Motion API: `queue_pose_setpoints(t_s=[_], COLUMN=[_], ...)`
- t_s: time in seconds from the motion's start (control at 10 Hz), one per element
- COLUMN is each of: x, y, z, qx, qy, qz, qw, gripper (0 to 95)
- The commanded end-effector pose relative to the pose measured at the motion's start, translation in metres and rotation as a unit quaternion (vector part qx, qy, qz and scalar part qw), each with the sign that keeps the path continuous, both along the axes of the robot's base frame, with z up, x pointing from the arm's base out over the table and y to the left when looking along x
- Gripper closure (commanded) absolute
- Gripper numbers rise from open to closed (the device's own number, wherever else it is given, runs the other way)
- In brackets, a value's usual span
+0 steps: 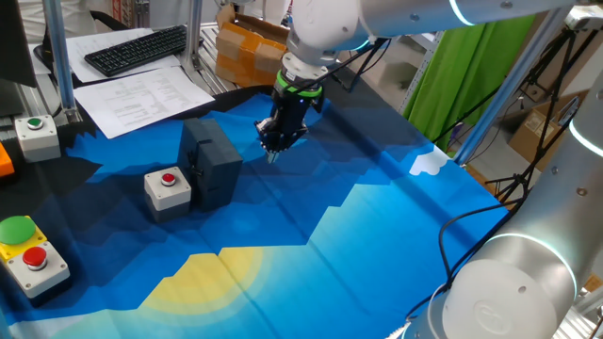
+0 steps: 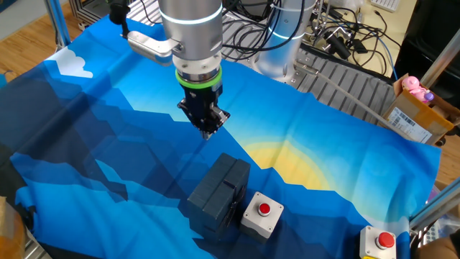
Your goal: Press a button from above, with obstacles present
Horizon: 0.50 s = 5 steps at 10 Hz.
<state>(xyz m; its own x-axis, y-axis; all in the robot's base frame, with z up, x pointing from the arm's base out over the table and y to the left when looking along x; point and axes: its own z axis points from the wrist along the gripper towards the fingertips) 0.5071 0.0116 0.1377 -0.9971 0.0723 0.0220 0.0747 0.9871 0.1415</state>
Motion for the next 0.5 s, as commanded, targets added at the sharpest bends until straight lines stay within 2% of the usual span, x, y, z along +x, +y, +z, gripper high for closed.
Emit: queue_pose_setpoints(t_s=[0.1, 0.3, 0.5], x=[0.001, 0.0004, 0.0009], y=[0.0034, 0.007, 0.0084], z=[0.0025, 0.0041, 0.0027], qx=[-0.001, -0.002, -0.005], qy=[0.002, 0.01, 0.008], qz=[-0.012, -0.01, -0.007], qw=[0.9999, 0.9999, 0.9999], gripper=[95.0, 95.0, 95.0])
